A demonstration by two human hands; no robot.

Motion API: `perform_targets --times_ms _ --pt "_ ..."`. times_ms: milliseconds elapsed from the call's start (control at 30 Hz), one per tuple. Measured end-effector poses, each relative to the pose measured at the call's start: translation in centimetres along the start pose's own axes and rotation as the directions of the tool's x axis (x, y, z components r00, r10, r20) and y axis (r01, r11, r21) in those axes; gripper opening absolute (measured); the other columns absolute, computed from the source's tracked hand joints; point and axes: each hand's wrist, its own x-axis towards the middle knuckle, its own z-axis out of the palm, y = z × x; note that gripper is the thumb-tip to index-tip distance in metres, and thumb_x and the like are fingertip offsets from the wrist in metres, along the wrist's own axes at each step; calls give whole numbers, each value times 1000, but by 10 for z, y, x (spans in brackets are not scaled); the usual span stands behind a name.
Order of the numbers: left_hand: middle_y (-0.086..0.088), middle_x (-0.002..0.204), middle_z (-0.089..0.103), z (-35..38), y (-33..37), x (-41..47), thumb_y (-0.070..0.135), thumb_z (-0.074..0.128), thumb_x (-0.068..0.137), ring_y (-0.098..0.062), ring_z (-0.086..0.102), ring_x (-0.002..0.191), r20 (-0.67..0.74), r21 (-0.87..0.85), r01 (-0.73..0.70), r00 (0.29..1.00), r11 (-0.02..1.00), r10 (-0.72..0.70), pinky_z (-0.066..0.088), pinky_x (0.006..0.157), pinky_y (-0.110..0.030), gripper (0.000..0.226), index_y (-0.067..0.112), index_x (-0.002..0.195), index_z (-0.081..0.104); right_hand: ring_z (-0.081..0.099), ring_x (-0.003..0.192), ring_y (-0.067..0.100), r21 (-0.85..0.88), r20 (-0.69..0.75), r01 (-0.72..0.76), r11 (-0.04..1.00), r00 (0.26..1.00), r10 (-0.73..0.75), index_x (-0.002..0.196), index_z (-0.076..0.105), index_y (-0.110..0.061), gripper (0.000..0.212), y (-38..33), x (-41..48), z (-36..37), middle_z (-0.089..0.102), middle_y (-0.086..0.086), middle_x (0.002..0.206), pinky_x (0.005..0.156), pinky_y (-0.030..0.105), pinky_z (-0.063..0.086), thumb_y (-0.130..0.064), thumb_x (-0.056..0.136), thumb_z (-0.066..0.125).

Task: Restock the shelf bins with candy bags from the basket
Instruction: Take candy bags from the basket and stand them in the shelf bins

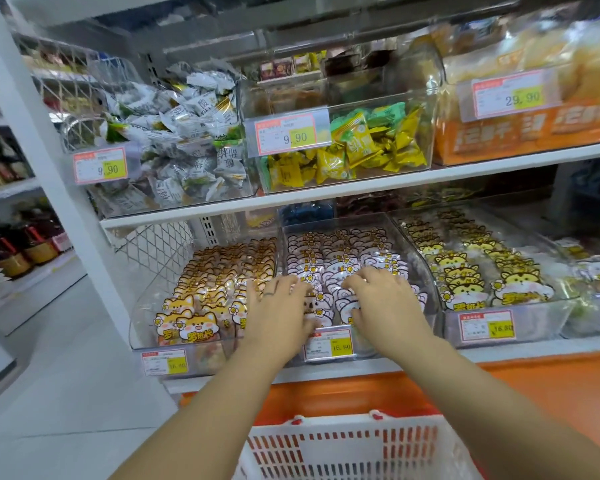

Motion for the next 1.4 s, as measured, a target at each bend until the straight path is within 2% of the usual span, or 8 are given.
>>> perform_targets --times_ms 233,467,600,800,967,1167,1300,1400 --pt "4 127 57 36 -10 -93 30 50 88 -21 57 113 -348 -360 -142 937 922 8 43 100 -45 36 24 122 61 64 92 36 249 -105 97 964 992 -73 99 72 -14 23 -26 -67 1 69 9 95 78 46 54 -8 76 70" --pt "8 117 66 150 -11 -194 26 50 101 -13 63 98 295 -495 192 954 847 -43 55 85 -36 24 30 122 62 63 100 16 277 365 -82 957 931 -26 115 68 -24 23 -49 -170 83 69 -5 113 85 32 54 -22 97 53" --pt "0 131 59 209 -23 -230 31 51 102 -18 58 114 719 -414 362 693 835 55 48 97 -32 36 21 136 54 63 98 12 186 699 -226 956 714 33 115 64 -28 23 -24 -224 149 67 -8 116 88 29 55 -24 97 51" --pt "-2 150 42 285 -33 -279 22 55 98 -21 48 133 878 -252 463 478 850 0 42 106 -34 49 24 146 45 60 106 17 18 952 -341 940 293 88 126 57 -30 32 0 -270 222 57 -3 128 92 34 53 -32 94 55" --pt "6 144 45 317 -11 -283 26 60 88 -23 44 135 849 -250 263 522 932 81 45 104 -45 54 33 140 44 47 132 24 65 954 -311 948 298 32 149 36 -20 55 -23 -271 265 42 3 149 105 36 44 -25 98 56" --pt "-1 144 39 331 8 -284 44 64 86 -29 34 137 828 -148 39 551 988 102 23 116 -50 65 29 143 37 9 153 26 111 944 -282 953 329 -12 159 9 -18 76 -37 -268 297 10 5 166 121 46 25 -16 98 55" --pt "2 130 49 335 7 -284 49 58 88 -24 53 120 865 -223 190 492 956 104 36 102 -40 51 27 133 45 23 147 31 47 930 -178 983 366 22 157 11 -19 82 -40 -269 309 25 7 160 119 46 25 -31 94 63" --pt "5 100 52 335 5 -283 44 62 88 -15 54 87 896 -281 504 443 817 35 42 75 -30 28 25 104 49 42 128 29 -60 939 -221 973 318 130 145 31 -18 88 -38 -270 311 42 7 139 105 41 40 -52 77 75"
